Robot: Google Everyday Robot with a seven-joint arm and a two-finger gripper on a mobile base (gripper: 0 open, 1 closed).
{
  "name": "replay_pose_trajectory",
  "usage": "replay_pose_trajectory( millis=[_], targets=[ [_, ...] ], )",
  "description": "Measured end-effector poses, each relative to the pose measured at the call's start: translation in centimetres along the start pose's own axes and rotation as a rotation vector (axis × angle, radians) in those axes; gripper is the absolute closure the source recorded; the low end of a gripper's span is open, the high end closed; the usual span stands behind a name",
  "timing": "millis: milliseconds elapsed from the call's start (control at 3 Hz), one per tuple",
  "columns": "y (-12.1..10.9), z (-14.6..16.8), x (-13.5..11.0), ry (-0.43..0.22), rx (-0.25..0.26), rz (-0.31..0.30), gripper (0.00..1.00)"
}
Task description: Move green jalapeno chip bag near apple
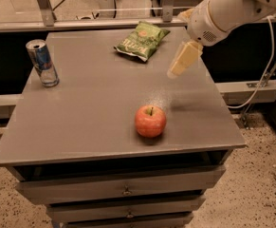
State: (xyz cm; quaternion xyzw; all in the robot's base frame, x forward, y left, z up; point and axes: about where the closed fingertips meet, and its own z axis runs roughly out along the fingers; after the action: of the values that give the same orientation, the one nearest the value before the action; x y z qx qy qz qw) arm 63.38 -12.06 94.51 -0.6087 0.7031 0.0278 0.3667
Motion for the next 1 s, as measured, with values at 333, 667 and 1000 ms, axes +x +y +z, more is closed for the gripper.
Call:
replay_pose_trajectory(
  millis=[333, 667, 1000],
  targets=[
    [-0.8, 0.8, -0.1, -0.025, 0.011, 0.008, 0.0],
    [-0.9, 1.0, -0.1, -0.027, 0.015, 0.024, 0.0],
    [-2.5, 2.7, 0.2, -0.049, 0.064, 0.083, 0.0]
  ],
)
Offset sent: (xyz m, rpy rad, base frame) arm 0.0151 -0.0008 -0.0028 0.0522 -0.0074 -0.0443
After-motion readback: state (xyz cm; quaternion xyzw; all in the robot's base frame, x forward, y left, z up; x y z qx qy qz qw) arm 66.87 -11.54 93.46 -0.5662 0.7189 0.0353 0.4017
